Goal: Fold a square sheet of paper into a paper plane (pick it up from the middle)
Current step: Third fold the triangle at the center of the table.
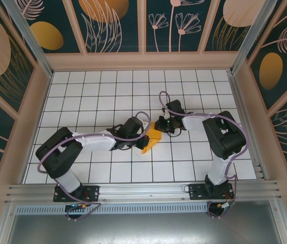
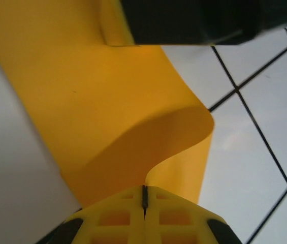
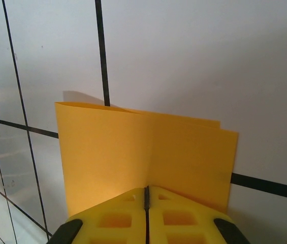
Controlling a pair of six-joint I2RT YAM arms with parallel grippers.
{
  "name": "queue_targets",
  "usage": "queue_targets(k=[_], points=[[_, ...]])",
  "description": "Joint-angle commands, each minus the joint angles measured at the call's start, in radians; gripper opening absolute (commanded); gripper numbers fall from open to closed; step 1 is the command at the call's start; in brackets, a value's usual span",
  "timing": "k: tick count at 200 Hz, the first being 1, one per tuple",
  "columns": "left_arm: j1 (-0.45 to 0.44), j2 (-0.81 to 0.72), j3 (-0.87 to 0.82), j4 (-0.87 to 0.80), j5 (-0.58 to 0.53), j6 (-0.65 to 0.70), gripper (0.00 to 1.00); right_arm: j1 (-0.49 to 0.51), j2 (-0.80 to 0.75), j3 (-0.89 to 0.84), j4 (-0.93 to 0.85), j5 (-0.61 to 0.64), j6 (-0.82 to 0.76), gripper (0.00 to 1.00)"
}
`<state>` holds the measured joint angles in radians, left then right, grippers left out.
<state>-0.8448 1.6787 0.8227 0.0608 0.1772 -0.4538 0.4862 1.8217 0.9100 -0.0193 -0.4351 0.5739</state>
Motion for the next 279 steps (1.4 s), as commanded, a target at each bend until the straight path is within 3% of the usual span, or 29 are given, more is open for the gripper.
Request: queue_targets(k=[1,279], points=[[0.008,0.020,0.033,-0.043,-0.075,-0.011,0.00,0.011,0.029,-0.008,-0.062,0.056,-0.022,0.10],[0.009,0.093,0.058,-0.058,-0.134,-0.008,0.00,0.023,0.029,-0.008,-0.068,0.072,-0.008,0.10]])
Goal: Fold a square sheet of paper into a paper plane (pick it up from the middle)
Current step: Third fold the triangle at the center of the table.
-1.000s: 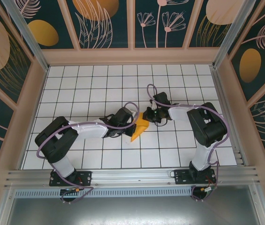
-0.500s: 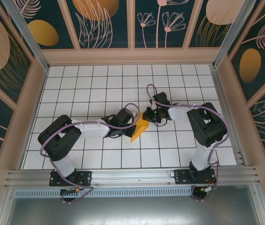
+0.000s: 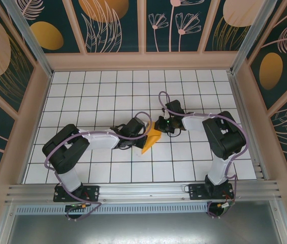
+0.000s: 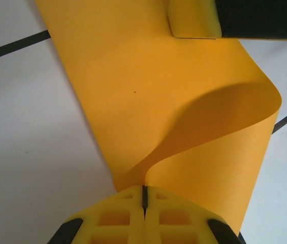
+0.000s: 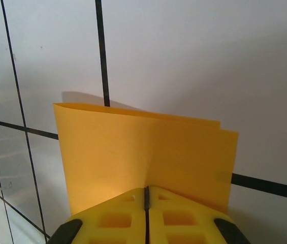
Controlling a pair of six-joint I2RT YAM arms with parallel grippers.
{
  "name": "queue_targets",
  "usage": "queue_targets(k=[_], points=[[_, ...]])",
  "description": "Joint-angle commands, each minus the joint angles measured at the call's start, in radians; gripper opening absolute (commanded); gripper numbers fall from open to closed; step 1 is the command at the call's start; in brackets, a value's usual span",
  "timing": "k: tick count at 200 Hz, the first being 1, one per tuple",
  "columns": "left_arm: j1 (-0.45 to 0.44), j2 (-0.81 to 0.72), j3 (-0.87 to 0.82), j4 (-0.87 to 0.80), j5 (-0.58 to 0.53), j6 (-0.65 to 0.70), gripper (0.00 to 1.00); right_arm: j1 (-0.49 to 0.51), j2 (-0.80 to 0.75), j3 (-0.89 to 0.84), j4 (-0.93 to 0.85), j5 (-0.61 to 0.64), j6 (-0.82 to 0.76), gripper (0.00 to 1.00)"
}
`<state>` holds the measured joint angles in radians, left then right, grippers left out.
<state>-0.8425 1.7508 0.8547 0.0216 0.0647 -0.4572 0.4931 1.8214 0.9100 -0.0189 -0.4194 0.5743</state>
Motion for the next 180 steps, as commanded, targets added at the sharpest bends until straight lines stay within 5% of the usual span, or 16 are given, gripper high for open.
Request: queue_targets(k=[1,180], points=[[0.008,0.021,0.026,-0.020,-0.022,-0.004,0.00,0.016,0.029,-0.007,-0.069,0.057,-0.008,0.10],[0.007,-0.006,-0.009,-0.010,-0.009,-0.028,0.01,0.019,0.033,-0.010,-0.078,0.067,-0.005,0.10]])
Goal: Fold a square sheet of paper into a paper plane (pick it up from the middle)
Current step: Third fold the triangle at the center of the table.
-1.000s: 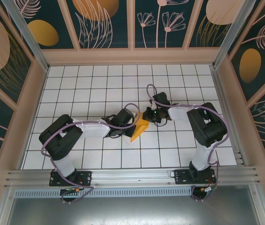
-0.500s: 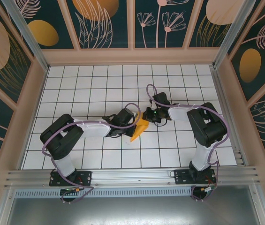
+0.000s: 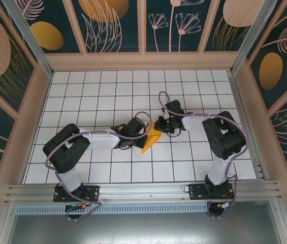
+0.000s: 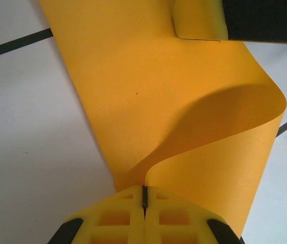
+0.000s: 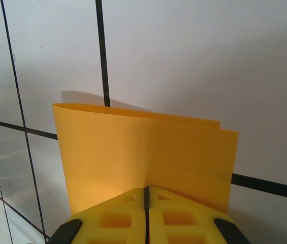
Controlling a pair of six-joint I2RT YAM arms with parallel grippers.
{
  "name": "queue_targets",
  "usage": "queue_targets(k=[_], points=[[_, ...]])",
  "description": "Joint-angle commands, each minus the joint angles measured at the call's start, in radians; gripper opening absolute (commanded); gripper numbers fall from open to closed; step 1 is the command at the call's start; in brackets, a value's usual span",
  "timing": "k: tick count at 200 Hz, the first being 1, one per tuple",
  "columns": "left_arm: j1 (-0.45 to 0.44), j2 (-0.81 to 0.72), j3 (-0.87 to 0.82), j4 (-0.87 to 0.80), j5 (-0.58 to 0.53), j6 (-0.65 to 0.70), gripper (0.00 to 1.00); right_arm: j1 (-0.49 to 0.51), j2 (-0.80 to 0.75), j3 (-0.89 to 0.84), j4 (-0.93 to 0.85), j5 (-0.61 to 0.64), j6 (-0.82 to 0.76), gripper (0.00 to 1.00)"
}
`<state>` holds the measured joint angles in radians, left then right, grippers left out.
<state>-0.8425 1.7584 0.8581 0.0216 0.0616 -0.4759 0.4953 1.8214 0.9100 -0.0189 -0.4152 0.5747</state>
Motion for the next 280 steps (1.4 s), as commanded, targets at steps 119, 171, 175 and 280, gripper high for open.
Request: queue_targets(k=[119,171,175,280], points=[[0.008,0.011,-0.023,0.006,0.007,-0.008,0.01,0.022,0.023,0.014,-0.080,0.052,-0.001,0.10],[0.007,0.014,-0.022,0.014,0.016,-0.004,0.00,0.017,-0.157,0.046,-0.099,0.095,0.015,0.14],[0.007,0.014,-0.021,0.014,0.018,-0.003,0.00,0.016,-0.179,0.040,-0.098,0.105,0.019,0.14],[0.007,0.045,0.022,0.019,0.036,-0.005,0.00,0.029,-0.727,-0.462,0.231,0.229,0.202,0.08]])
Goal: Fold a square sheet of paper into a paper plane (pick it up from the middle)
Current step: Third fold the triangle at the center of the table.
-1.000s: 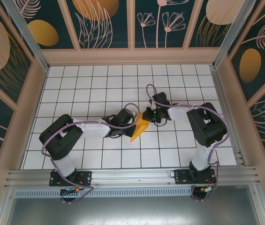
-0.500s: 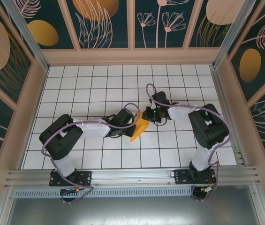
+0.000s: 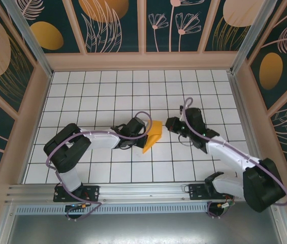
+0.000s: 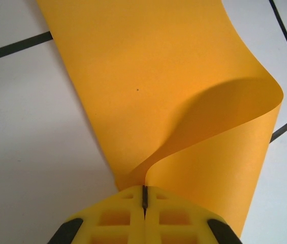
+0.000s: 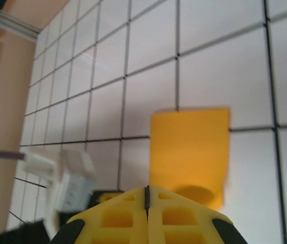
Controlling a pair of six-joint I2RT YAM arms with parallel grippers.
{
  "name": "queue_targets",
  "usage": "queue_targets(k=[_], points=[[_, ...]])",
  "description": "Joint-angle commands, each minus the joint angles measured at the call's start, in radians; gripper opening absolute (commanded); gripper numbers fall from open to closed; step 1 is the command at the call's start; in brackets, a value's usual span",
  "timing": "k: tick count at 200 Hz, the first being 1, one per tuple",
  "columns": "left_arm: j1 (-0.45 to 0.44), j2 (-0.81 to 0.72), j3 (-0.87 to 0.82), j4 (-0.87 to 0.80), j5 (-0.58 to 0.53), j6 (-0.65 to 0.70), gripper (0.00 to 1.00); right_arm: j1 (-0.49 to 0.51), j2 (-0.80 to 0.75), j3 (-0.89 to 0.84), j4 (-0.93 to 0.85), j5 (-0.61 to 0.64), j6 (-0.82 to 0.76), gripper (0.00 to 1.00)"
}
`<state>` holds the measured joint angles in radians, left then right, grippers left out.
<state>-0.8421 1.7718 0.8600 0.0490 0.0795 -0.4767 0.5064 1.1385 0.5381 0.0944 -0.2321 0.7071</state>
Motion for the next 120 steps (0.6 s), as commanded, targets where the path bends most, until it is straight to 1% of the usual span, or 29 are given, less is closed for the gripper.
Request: queue_targets(k=[1,15,32,49,60,65,77,111,120], points=[[0.006,0.032,0.020,-0.009,0.018,-0.005,0.00,0.018,-0.045,-0.093,0.118,0.046,0.071,0.08],[0.006,0.034,0.019,-0.009,0.012,-0.005,0.00,0.019,-0.052,-0.119,0.114,0.021,0.088,0.09],[0.007,0.039,0.019,-0.008,0.013,-0.003,0.00,0.020,-0.030,-0.125,0.114,-0.037,0.111,0.09],[0.007,0.047,0.025,-0.011,0.016,-0.003,0.00,0.034,-0.005,-0.142,0.160,-0.070,0.142,0.08],[0.007,0.054,0.035,-0.016,0.017,-0.002,0.00,0.035,0.004,-0.150,0.183,-0.071,0.149,0.08],[0.007,0.055,0.038,-0.019,0.017,-0.003,0.00,0.056,0.008,-0.148,0.182,-0.064,0.152,0.08],[0.006,0.057,0.042,-0.020,0.017,-0.005,0.00,0.062,0.020,-0.144,0.183,-0.060,0.153,0.08],[0.007,0.061,0.045,-0.021,0.016,-0.007,0.00,0.084,0.062,-0.127,0.209,-0.100,0.150,0.08],[0.007,0.062,0.045,-0.022,0.014,-0.007,0.00,0.087,0.087,-0.126,0.230,-0.126,0.156,0.08]])
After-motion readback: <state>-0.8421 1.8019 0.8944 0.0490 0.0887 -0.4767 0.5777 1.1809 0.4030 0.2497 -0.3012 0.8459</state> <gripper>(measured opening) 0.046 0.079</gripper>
